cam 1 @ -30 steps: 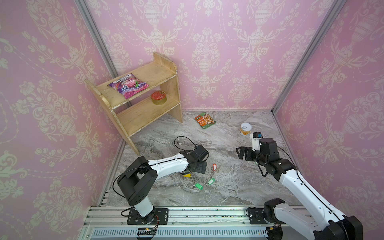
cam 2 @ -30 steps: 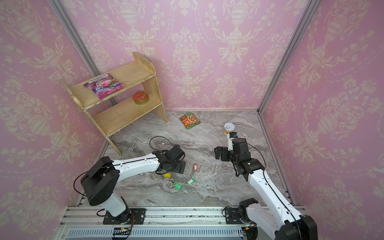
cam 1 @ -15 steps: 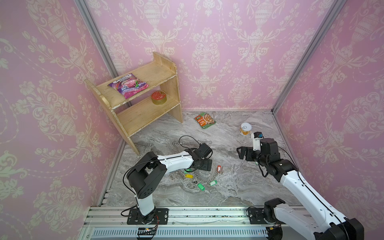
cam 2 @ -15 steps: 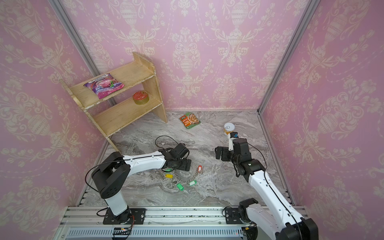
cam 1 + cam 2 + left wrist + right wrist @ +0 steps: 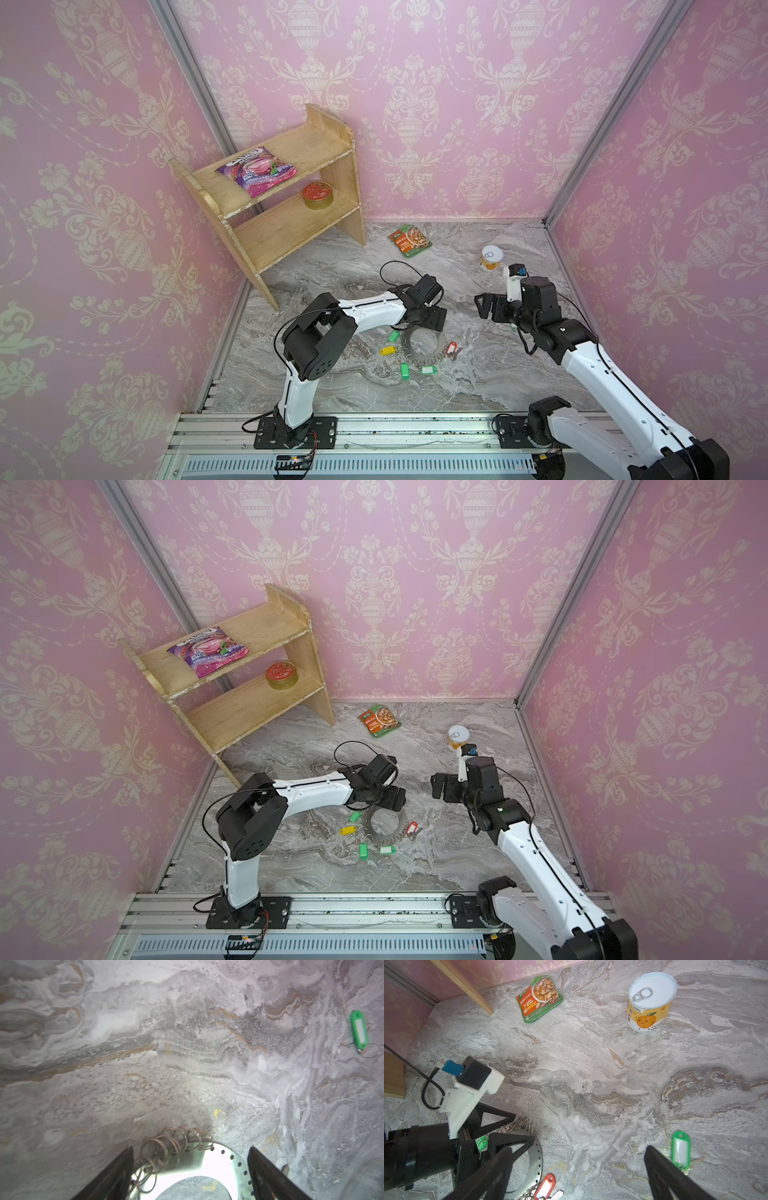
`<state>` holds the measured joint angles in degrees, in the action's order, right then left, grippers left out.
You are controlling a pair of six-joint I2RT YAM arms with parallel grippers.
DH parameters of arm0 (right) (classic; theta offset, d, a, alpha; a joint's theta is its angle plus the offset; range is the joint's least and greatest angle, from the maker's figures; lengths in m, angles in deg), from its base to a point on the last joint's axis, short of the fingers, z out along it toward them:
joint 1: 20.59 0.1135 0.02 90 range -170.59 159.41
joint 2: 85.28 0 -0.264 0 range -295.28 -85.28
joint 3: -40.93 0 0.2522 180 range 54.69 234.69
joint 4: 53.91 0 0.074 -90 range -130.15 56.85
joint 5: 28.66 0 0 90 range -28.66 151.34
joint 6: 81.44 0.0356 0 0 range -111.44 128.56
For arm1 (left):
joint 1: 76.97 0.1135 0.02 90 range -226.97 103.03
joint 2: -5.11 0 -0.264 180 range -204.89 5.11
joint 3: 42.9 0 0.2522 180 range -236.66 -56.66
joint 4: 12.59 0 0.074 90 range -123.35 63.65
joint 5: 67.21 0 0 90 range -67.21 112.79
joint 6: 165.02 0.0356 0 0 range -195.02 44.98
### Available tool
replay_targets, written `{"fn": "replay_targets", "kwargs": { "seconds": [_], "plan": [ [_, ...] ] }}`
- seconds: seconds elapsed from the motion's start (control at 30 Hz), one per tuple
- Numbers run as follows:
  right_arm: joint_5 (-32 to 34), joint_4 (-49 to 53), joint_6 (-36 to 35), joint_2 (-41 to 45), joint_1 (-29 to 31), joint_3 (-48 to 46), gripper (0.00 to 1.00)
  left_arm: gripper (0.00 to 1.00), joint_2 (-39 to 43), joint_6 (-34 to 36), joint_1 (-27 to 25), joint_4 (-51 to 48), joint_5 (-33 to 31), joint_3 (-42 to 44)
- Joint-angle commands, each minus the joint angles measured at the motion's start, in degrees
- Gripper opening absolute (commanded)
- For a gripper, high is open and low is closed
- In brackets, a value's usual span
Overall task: Put the keys on the keyring
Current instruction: 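Lower the left gripper onto the rings at the plate's edge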
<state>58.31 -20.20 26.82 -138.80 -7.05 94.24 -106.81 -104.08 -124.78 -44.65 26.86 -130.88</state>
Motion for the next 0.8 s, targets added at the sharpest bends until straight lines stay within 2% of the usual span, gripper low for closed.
{"fn": "replay_targets", "kwargs": {
  "seconds": [0.0,0.1,0.23,0.5,0.77],
  "plan": [
    [0.8,0.7,0.3,1.0,0.3,1.6,1.00,0.84,4.9,3.0,0.0,-7.9,-8.2,-1.5],
    [0.4,0.1,0.7,0.7,0.3,1.4,1.00,0.78,5.9,2.4,0.0,-10.6,-10.3,-0.7],
    [0.0,-0.3,0.8,0.3,0.3,1.3,1.00,0.66,7.6,0.2,-0.1,-10.5,-11.8,2.1],
    [0.0,-0.4,0.7,0.0,0.3,1.6,1.00,0.45,6.3,-1.0,0.0,-10.7,-11.6,2.7],
    [0.1,-0.5,0.7,-0.4,0.4,1.8,1.00,0.41,4.6,-1.5,0.2,-10.0,-10.5,2.5]
  ]
}}
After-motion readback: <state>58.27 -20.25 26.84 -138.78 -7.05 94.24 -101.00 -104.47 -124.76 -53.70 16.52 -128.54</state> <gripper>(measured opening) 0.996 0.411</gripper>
